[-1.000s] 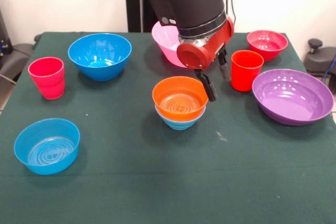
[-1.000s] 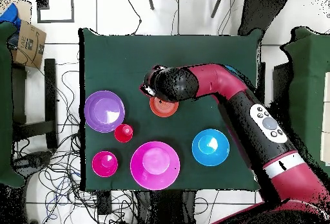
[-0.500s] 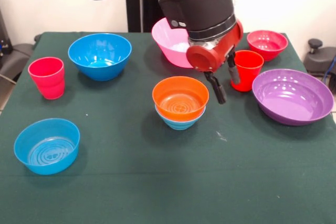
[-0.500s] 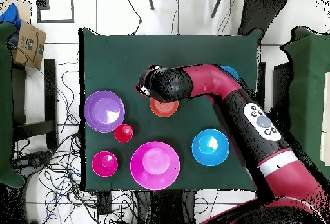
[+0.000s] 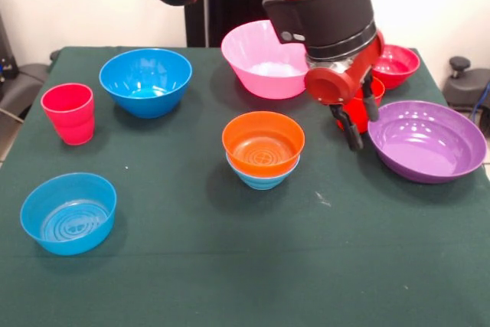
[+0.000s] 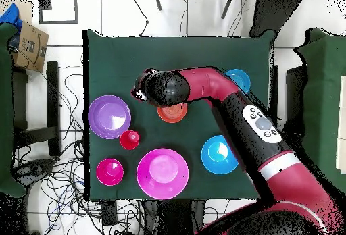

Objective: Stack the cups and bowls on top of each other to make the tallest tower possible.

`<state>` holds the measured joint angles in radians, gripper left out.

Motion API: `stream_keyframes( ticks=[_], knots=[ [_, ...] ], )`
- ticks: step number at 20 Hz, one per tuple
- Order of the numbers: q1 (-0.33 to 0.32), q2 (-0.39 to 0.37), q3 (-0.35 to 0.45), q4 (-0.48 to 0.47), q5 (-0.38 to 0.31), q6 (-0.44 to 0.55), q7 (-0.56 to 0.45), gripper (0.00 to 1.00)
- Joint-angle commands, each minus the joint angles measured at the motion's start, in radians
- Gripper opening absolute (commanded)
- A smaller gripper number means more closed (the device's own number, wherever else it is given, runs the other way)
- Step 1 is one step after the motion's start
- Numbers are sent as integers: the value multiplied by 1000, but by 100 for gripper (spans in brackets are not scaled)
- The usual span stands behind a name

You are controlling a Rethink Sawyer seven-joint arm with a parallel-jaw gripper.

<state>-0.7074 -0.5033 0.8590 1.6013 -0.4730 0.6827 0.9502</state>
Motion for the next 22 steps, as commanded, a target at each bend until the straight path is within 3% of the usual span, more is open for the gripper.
stream_keyframes(
  ticks=[1, 14, 22],
  knots=[
    [56, 11, -89, 6, 14, -69, 200, 100],
    [138, 28, -146, -49, 45, -112, 214, 100],
    [203, 51, -245, -106, -20, -228, 256, 100]
  ],
)
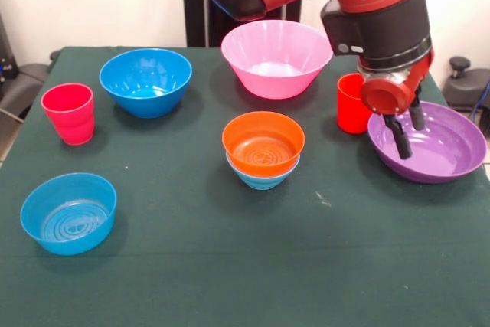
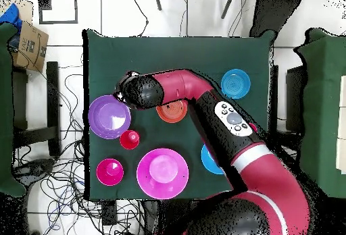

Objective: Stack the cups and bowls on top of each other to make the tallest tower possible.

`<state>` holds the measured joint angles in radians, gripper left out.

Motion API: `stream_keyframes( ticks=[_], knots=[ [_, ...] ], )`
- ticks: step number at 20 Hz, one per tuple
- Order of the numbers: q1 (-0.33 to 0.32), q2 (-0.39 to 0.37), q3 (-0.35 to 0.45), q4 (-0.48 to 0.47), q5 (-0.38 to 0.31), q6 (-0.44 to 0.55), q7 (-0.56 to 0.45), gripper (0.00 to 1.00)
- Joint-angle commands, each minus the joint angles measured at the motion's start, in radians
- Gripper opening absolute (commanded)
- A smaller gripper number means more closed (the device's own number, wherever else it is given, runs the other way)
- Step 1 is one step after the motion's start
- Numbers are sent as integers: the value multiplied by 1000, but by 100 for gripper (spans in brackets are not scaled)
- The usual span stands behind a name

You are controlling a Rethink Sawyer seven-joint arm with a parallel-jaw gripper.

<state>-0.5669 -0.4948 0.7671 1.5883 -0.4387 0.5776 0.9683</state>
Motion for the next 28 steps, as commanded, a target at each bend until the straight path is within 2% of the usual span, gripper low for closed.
stream_keyframes(
  ticks=[1, 5, 11, 13, 17, 21, 28],
  knots=[
    [77, 39, -177, -103, -69, -140, 247, 100],
    [119, 31, -254, -127, -82, -164, 256, 100],
    [144, 24, -307, -120, -68, -178, 251, 100],
    [144, 34, -311, -119, -63, -173, 242, 100],
    [125, 66, -295, -117, -20, -66, 186, 100],
    [107, 82, -279, -111, -5, -14, 141, 100],
    [96, 109, -261, -125, -15, 38, 93, 100]
  ],
)
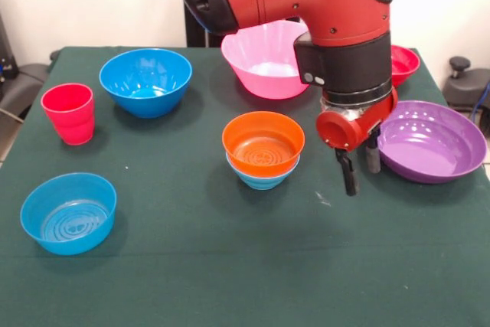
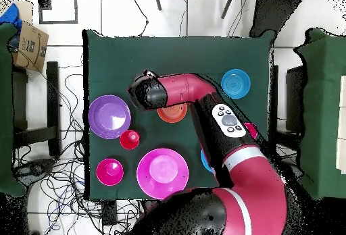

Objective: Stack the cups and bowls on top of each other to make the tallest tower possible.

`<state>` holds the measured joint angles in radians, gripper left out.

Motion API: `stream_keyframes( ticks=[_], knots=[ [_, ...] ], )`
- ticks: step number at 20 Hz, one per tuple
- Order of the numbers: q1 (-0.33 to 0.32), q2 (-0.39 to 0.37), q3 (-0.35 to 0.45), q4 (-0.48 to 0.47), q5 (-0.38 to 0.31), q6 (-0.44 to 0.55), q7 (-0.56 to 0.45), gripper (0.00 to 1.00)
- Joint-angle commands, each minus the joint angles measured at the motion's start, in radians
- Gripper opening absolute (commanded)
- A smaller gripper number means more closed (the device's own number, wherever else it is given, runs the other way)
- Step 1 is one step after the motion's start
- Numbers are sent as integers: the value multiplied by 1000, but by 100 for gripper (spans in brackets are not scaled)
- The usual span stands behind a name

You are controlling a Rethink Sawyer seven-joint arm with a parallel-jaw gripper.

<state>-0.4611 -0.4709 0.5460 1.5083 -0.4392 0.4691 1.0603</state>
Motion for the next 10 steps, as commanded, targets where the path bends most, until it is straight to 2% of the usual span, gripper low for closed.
stream_keyframes(
  ticks=[1, 4, 10],
  knots=[
    [-12, 87, -37, -45, -16, 154, -4, 100],
    [-16, 83, -35, -43, -19, 186, -21, 100],
    [-18, 89, -28, -48, -25, 189, -18, 100]
  ],
)
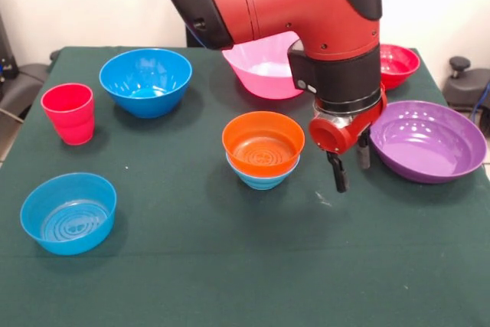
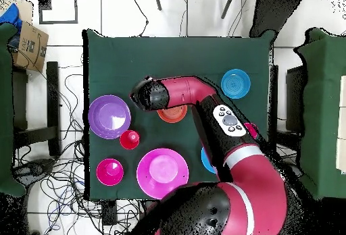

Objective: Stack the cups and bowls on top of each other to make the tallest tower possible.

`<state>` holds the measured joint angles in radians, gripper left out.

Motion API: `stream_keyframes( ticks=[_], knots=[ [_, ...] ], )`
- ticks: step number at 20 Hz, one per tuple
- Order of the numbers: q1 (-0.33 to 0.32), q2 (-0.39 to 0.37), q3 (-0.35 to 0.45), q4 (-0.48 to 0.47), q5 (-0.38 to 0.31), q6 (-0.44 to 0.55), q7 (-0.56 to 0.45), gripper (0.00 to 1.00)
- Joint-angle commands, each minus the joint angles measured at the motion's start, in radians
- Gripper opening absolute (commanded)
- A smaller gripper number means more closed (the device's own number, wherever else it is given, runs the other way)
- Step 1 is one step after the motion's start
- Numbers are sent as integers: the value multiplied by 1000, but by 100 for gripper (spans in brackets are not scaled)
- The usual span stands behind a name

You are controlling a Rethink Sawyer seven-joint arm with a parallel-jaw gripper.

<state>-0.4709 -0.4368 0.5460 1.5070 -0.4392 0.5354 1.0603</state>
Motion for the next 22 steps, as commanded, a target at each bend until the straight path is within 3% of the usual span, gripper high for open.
stream_keyframes(
  ticks=[1, 18, 22],
  knots=[
    [-8, 49, -27, -43, -22, 128, -15, 100],
    [19, -90, -12, 40, 54, 220, 80, 100],
    [37, -86, -23, 49, 55, 202, 104, 100]
  ],
)
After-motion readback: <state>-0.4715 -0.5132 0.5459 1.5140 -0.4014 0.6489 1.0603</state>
